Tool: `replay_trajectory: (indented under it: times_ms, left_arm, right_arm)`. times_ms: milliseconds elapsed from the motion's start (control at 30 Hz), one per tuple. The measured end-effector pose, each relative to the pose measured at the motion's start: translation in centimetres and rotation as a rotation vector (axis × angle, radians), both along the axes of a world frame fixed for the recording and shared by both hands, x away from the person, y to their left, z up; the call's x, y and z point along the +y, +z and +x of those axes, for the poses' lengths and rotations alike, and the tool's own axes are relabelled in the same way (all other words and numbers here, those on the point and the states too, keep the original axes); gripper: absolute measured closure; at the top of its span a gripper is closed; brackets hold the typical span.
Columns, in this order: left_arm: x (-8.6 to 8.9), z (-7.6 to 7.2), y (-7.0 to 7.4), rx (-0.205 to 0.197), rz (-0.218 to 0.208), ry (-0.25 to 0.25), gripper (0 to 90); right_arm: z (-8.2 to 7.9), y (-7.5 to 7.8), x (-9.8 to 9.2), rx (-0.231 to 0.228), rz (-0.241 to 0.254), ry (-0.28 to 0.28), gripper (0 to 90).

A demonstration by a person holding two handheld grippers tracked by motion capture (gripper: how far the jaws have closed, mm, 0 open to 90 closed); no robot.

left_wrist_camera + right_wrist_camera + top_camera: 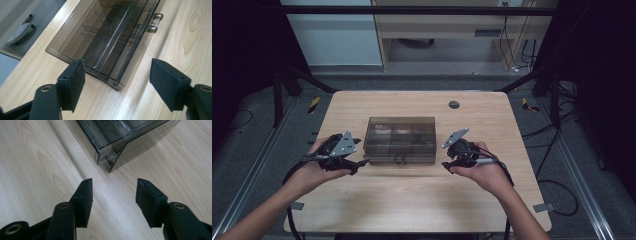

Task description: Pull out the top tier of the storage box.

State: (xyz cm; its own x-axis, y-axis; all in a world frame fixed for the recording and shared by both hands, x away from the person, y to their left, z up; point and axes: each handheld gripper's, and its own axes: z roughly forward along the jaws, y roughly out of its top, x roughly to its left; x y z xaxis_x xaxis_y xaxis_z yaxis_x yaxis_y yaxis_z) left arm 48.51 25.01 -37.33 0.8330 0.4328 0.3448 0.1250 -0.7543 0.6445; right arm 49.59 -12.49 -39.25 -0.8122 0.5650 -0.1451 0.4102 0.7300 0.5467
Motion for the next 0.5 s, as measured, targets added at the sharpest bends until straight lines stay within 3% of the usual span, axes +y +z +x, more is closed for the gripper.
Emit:
replay_trajectory:
  times_ms: [100, 133, 200, 267, 500]
  left_arm:
    - [0.1, 0.1, 0.3, 0.005, -0.011, -0.003, 30.4]
    - [0.5, 0.2, 0.7, 0.022, -0.040, 0.000, 30.9]
    - [0.7, 0.2, 0.7, 0.033, -0.053, 0.000, 35.6]
    - [1.2, 0.2, 0.7, 0.073, -0.082, -0.003, 37.6]
    - [1.5, -0.4, -0.1, 0.102, -0.018, -0.017, 50.1]
  right_arm:
    - [0.2, 0.2, -0.1, -0.006, -0.007, -0.001, 53.0]
    - [0.2, 0.2, -0.1, -0.006, -0.009, -0.001, 55.0]
    - [0.1, 0.4, -0.2, -0.004, -0.011, 0.007, 58.3]
    - [0.0, 0.6, -0.1, -0.013, -0.025, 0.026, 61.3]
    - [-0.3, 0.6, 0.5, -0.031, -0.058, 0.081, 67.9]
